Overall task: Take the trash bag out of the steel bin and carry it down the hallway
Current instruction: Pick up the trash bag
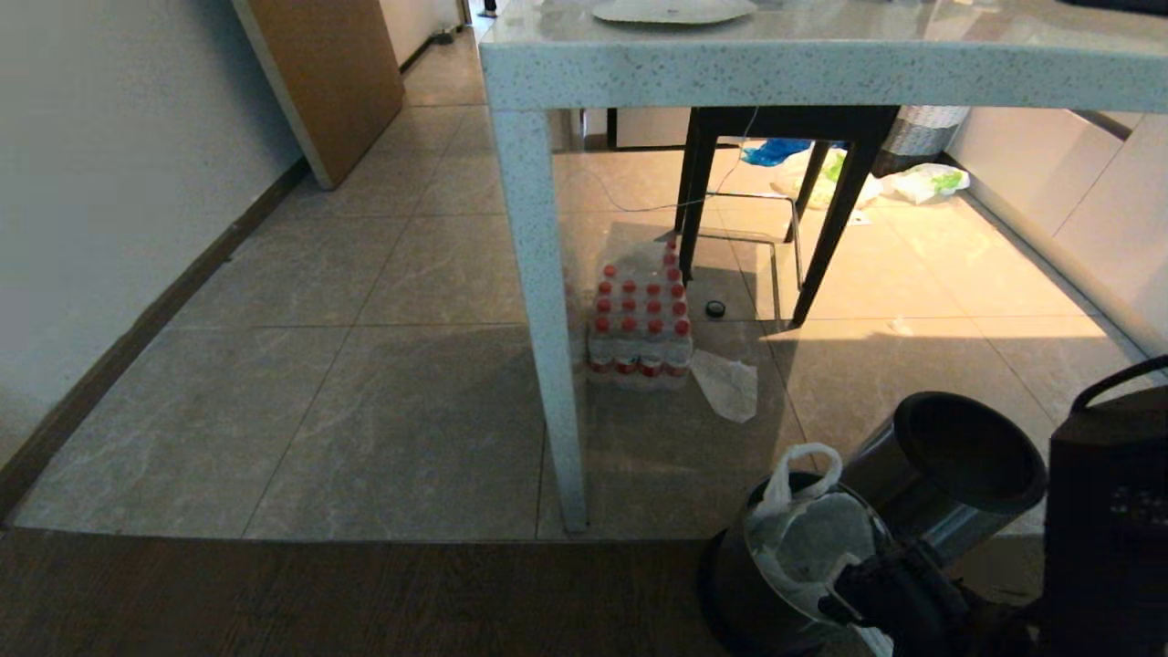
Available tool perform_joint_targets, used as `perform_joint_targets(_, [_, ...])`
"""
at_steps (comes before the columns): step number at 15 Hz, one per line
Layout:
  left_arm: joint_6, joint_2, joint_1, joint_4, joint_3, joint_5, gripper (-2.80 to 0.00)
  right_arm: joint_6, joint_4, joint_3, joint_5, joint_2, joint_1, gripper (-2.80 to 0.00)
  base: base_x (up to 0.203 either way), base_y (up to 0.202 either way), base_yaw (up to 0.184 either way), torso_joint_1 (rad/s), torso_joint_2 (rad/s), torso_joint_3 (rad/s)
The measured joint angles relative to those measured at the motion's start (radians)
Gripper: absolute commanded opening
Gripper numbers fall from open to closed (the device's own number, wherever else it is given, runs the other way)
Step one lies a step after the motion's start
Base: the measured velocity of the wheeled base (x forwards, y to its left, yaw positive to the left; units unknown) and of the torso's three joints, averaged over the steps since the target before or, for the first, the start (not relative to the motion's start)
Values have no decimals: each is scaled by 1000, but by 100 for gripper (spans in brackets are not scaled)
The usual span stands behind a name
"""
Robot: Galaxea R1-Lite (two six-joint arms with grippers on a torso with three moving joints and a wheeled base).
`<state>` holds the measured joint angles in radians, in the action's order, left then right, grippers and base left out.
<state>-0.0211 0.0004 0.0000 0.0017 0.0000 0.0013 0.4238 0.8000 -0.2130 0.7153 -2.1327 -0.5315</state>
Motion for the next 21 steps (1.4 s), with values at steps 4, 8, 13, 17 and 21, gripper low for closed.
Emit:
perform_joint_targets(4, [1,0,0,0,0,0,-280,28,126,-14,-1,-124,-78,-280,0,0,0,0,0,0])
perform_joint_targets(8, [0,0,0,0,0,0,-280,28,137,-12,-3,-192,-110,-280,0,0,0,0,0,0])
perform_joint_targets(13, [0,0,0,0,0,0,-280,26,174,-8,0,-238,-122,0,0,0,0,0,0,0])
perform_joint_targets(17, [0,0,0,0,0,0,-280,26,208,-10,-1,-263,-127,0,0,0,0,0,0,0])
perform_joint_targets(21, [0,0,0,0,0,0,-280,28,279,-8,3,-295,-128,0,0,0,0,0,0,0])
